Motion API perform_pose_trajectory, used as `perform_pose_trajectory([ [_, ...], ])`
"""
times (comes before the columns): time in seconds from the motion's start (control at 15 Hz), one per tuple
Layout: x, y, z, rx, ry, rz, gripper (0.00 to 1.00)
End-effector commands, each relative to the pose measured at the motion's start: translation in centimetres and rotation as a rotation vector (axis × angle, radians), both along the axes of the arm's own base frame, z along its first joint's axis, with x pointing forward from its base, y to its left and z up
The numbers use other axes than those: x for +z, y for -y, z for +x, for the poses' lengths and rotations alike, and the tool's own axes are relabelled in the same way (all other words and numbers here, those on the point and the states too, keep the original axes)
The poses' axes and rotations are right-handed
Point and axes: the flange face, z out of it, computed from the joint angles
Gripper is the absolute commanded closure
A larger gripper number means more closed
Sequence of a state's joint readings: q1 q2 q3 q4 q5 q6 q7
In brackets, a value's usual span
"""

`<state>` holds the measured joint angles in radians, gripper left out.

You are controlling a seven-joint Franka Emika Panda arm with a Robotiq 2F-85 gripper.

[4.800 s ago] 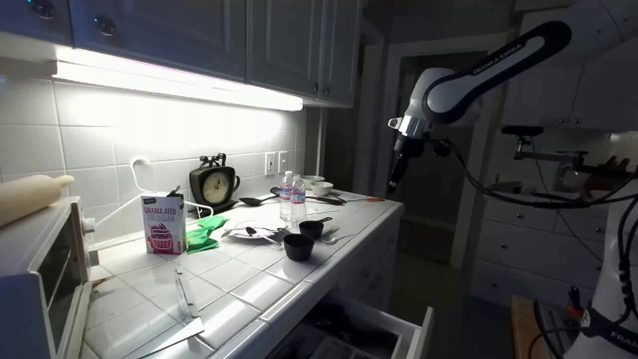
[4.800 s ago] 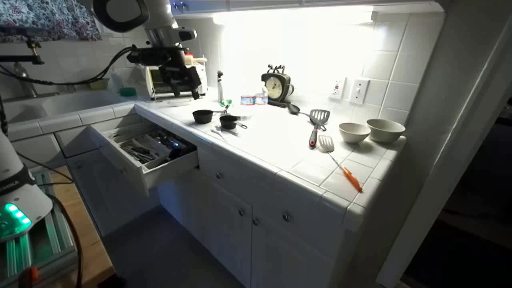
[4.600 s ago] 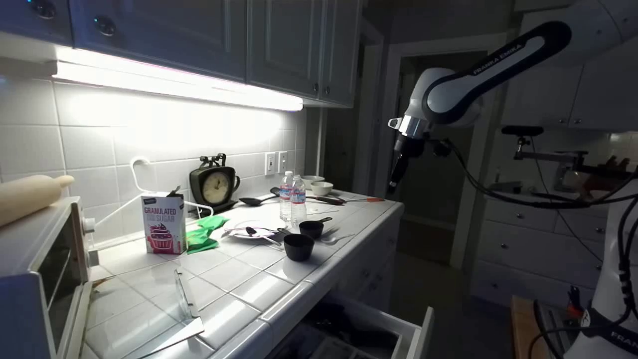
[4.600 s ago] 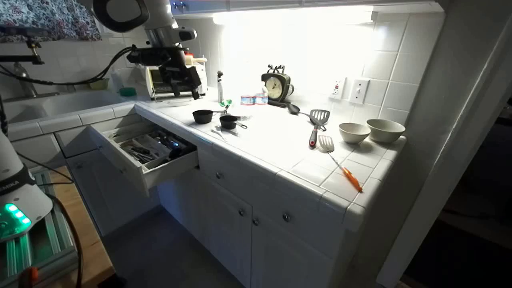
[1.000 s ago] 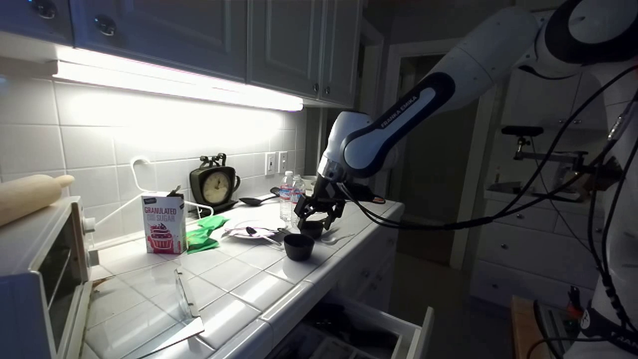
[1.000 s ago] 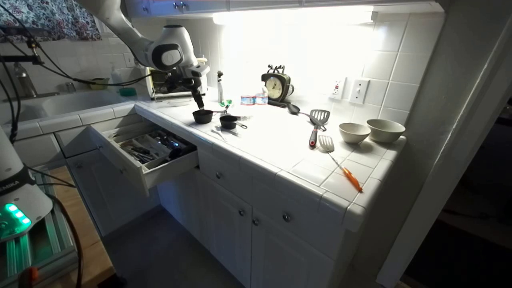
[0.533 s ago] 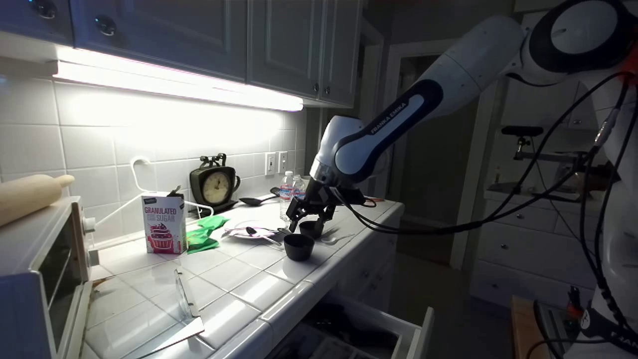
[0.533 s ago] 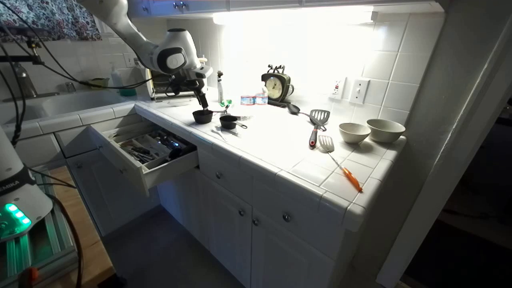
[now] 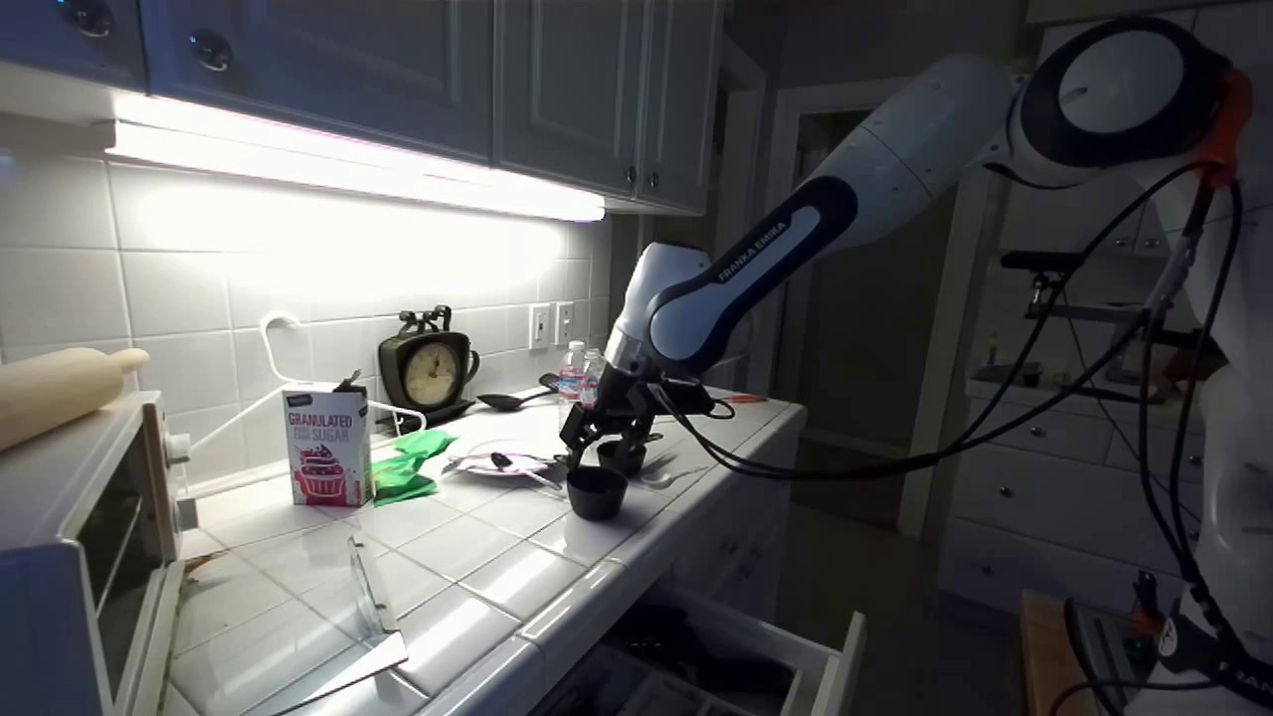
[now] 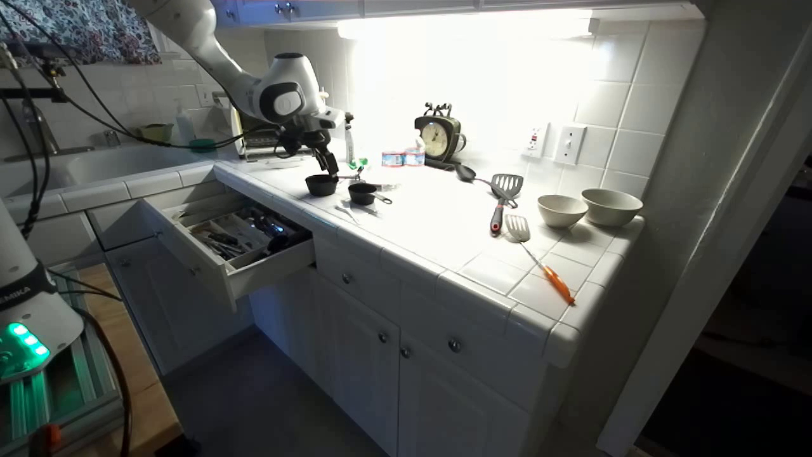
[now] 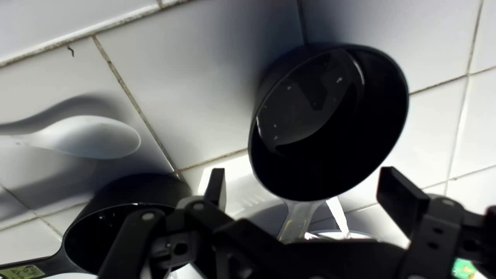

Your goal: Put the left back pot in the right black pot

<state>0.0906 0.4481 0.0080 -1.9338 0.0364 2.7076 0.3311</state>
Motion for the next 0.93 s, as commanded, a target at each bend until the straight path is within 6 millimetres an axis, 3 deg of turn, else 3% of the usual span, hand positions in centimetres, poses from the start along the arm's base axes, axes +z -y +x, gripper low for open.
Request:
perform_pose_trajectory([
  [0.0,-0.4,-0.1,1.6,0.011,0.008,-0.007,0.00],
  [0.87,-1.9,-0.3,3.7,-0.071,0.024,0.002,0.00],
])
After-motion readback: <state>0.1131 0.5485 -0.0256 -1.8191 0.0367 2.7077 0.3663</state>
